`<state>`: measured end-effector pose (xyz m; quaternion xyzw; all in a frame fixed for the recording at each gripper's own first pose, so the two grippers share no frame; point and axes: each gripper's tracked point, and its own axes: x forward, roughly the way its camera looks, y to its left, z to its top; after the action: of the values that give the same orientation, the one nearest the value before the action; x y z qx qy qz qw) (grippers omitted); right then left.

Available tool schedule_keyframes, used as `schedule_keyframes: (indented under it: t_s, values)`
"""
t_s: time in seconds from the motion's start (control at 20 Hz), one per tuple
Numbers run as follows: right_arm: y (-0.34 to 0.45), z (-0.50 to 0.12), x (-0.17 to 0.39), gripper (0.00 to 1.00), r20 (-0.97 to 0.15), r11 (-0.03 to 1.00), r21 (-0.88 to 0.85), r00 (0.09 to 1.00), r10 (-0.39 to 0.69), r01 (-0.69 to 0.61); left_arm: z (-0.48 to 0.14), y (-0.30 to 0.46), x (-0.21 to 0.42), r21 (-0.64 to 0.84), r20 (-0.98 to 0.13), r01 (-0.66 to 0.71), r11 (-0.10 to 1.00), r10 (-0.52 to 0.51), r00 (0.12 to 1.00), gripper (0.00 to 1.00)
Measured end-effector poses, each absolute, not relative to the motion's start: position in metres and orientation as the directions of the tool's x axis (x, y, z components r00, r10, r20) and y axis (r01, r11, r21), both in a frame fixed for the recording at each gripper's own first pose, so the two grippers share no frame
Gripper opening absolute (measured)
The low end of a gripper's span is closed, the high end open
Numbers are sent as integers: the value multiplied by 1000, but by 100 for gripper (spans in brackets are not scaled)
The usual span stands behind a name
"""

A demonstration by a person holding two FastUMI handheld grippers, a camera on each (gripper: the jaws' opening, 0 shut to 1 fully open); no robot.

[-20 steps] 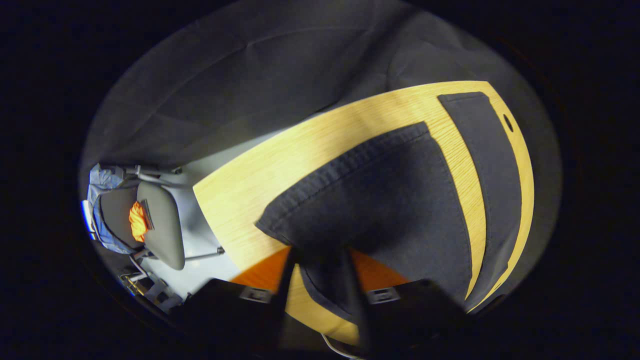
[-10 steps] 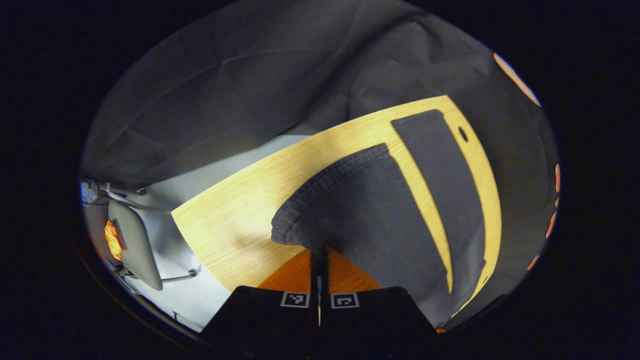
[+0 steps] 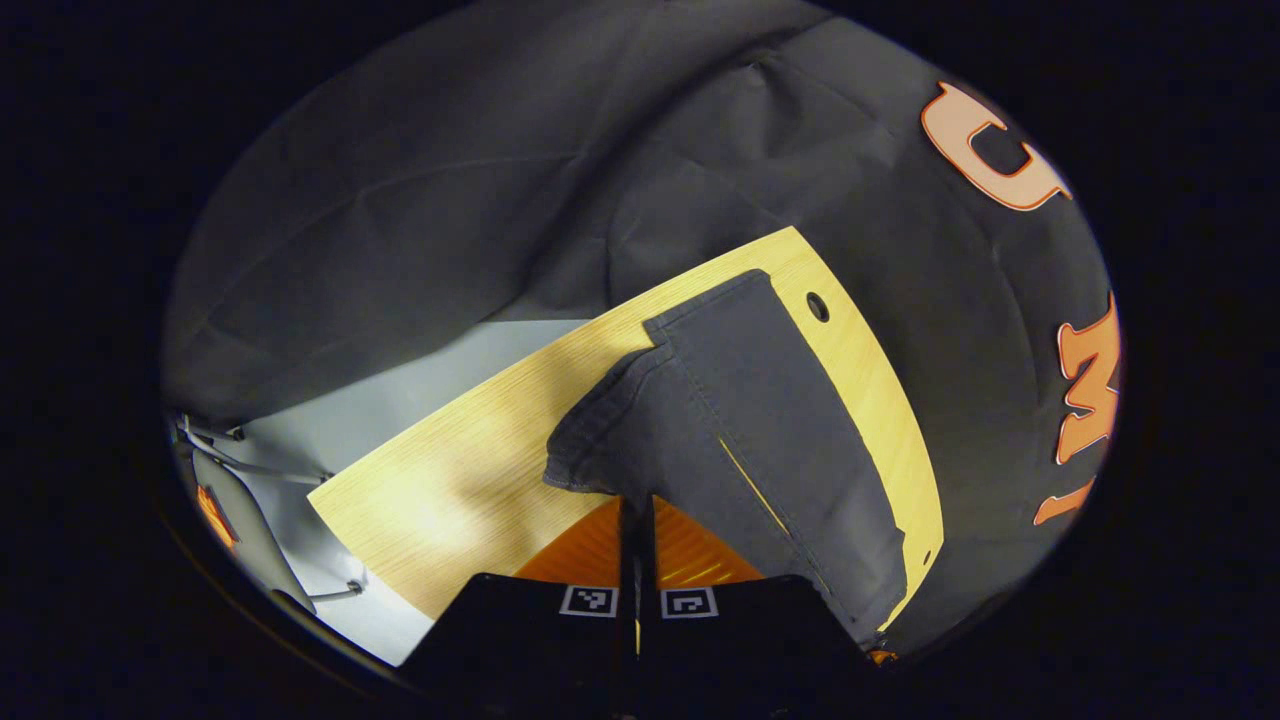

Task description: Grasp the waist and the cuffs of the jeans and fold them to make the two legs overlap; first hold the waist and fold one-third of the jeans toward the cuffs, then hold the cuffs and fold the remaining one-third in the same direction to finish folding.

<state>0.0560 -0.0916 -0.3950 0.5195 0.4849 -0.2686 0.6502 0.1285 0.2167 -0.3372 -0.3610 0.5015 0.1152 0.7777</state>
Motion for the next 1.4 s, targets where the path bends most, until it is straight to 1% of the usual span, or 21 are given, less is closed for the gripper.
schedule_keyframes:
  t_s: [0.05,0.2,0.3,0.4,0.65,0.7,0.85,1.0,1.05,1.15,1.3,1.35,1.4]
  values:
    - [-91,-393,56,3,-912,325,410,379,158,852,-335,214,133,-448,-862,-526,723,-193,470,1]
    - [-98,-377,65,4,-906,286,424,404,130,859,-321,214,151,-482,-841,-503,717,-218,495,1]
    - [-103,-371,67,3,-910,300,414,401,110,859,-313,216,167,-509,-823,-496,703,-230,519,1]
    - [-101,-356,83,4,-895,287,443,435,94,849,-307,218,183,-526,-812,-487,697,-240,532,1]
    - [-104,-327,111,4,-883,263,464,466,58,846,-308,221,222,-512,-817,-458,727,-247,521,1]
    - [-105,-325,114,3,-885,272,459,462,58,846,-309,219,230,-507,-819,-448,736,-248,518,1]
    - [-106,-330,128,4,-890,298,450,450,75,842,-309,212,256,-494,-822,-445,747,-234,520,1]
    - [-109,-342,150,4,-891,278,453,439,113,847,-310,209,282,-460,-829,-434,775,-199,523,1]
    - [-111,-349,157,4,-895,293,446,431,119,846,-311,206,291,-449,-833,-434,781,-190,520,2]
    - [-110,-363,172,4,-903,320,429,409,131,845,-314,203,303,-423,-841,-427,799,-170,514,1]
    - [-106,-385,196,4,-910,332,414,383,158,847,-331,197,322,-366,-865,-413,834,-141,482,1]
    - [-103,-390,205,4,-907,337,420,385,169,843,-332,193,327,-355,-869,-408,841,-135,477,0]
    - [-102,-394,213,3,-907,341,420,382,176,841,-332,194,331,-342,-873,-405,848,-127,471,1]
